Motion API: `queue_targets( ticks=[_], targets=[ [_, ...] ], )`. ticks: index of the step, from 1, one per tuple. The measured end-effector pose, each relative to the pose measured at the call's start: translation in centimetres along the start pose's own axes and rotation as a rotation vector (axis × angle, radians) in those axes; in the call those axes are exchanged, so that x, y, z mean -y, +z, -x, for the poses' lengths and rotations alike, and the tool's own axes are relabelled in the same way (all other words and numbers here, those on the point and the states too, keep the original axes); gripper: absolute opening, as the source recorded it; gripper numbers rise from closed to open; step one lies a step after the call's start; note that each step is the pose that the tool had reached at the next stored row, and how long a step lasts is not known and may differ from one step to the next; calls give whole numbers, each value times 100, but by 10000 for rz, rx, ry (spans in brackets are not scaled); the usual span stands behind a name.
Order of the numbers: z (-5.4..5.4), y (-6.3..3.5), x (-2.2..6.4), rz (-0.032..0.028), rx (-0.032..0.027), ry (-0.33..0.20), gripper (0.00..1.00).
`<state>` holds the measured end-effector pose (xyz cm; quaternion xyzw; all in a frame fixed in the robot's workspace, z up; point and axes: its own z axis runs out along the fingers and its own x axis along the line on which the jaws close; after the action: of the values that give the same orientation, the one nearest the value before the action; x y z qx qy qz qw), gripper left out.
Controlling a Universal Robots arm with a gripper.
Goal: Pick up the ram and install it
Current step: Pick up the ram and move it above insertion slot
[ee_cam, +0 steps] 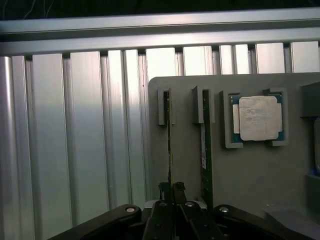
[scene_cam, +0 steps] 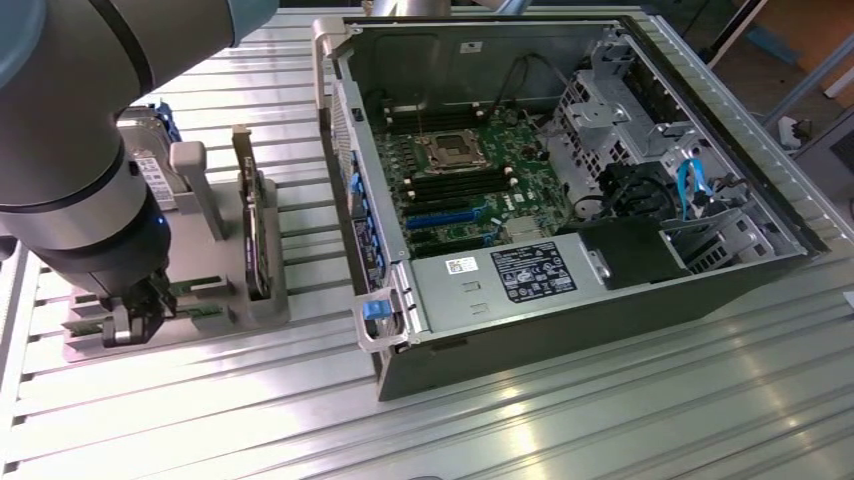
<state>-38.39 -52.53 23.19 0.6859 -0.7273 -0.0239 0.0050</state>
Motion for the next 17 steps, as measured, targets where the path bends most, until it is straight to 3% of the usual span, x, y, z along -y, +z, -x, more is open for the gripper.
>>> queue_targets(
  ticks=[13, 17],
  targets=[
    [2, -80, -5, -3, 1, 0, 12],
    [4, -145, -9, -3, 1, 0, 12]
  ],
)
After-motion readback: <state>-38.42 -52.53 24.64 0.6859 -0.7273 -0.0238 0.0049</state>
